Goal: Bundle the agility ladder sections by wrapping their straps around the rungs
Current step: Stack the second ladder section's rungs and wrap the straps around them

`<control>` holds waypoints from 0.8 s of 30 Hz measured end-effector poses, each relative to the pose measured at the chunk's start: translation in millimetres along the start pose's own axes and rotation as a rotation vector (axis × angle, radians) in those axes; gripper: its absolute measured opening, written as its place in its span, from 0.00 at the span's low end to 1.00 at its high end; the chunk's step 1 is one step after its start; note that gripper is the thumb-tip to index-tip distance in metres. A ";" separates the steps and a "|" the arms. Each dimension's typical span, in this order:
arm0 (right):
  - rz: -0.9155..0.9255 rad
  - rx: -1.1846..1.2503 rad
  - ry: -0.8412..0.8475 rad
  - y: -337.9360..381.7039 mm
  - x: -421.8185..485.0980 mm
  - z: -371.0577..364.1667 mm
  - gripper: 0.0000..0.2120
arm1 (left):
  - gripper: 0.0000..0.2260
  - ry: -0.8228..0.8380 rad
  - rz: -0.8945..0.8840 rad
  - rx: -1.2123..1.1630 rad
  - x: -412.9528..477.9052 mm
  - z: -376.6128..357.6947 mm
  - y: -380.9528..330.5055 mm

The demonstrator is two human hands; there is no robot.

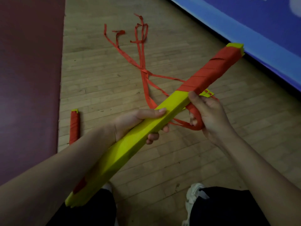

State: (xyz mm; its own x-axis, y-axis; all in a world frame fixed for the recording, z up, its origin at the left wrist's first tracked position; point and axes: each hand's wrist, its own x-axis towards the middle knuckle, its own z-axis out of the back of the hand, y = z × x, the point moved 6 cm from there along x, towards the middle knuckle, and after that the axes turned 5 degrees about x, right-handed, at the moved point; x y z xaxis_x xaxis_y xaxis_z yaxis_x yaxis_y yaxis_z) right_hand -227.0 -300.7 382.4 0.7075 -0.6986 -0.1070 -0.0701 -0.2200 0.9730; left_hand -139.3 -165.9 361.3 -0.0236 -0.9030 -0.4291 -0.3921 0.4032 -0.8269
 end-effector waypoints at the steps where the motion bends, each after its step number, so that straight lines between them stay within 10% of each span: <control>1: 0.001 -0.030 0.015 -0.9 0.9 0.2 0.13 | 0.10 -0.005 -0.008 0.025 -0.5 2.9 -1.5; 9: -0.201 -0.122 0.322 -13.0 -2.3 -4.9 0.10 | 0.15 0.017 -0.053 0.004 -12.0 30.0 -12.3; 24: -0.099 -0.311 0.174 -11.7 -2.4 7.3 0.09 | 0.14 -0.117 -0.093 0.223 -11.6 45.1 -16.0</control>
State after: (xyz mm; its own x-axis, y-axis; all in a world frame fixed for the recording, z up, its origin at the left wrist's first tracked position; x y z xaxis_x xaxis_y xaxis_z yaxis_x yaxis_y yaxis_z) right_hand -232.9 -301.5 369.8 0.8112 -0.5520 -0.1929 0.2027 -0.0439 0.9782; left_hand -91.2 -155.1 363.1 0.1143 -0.9198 -0.3754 -0.1753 0.3532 -0.9190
